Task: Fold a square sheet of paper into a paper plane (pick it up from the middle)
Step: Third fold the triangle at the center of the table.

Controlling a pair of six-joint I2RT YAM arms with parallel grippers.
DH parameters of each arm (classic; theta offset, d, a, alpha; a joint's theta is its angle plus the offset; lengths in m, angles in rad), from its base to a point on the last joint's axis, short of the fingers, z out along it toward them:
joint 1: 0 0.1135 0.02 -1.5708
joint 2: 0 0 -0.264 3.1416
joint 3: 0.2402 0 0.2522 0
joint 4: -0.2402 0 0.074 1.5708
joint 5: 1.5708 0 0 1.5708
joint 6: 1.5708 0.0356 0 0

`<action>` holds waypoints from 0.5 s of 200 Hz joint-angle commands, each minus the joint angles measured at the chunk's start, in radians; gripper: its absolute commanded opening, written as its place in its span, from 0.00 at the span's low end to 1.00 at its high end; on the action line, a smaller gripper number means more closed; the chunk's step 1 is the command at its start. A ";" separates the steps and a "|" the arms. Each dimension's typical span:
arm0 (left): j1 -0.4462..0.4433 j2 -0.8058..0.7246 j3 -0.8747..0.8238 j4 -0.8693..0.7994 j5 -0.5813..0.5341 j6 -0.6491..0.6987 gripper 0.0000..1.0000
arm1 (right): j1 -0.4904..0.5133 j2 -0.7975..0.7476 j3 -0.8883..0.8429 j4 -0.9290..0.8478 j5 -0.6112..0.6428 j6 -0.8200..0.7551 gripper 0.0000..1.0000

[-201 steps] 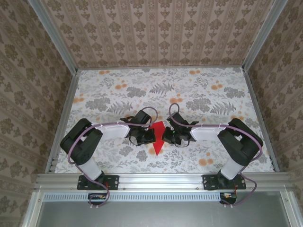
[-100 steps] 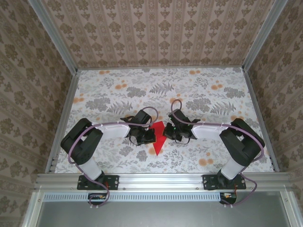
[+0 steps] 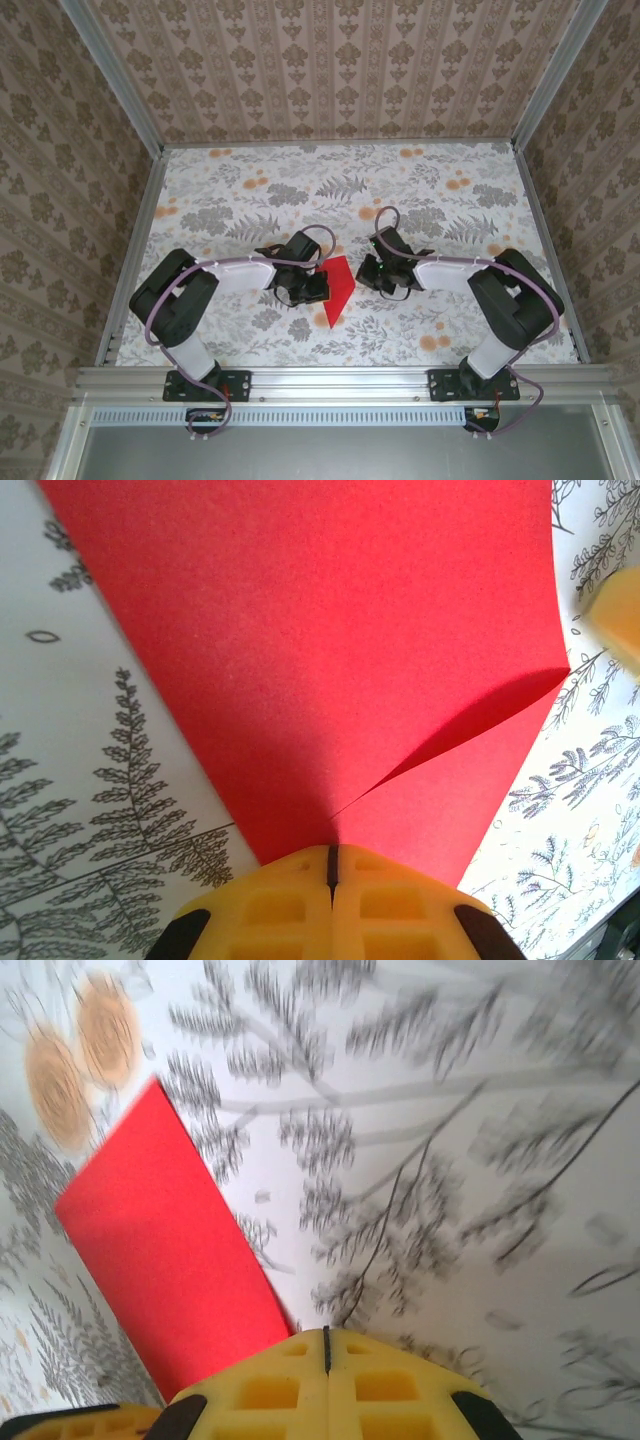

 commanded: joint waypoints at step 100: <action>0.042 0.109 0.127 -0.165 -0.097 0.413 0.00 | 0.054 0.010 -0.039 0.116 -0.195 -0.084 0.06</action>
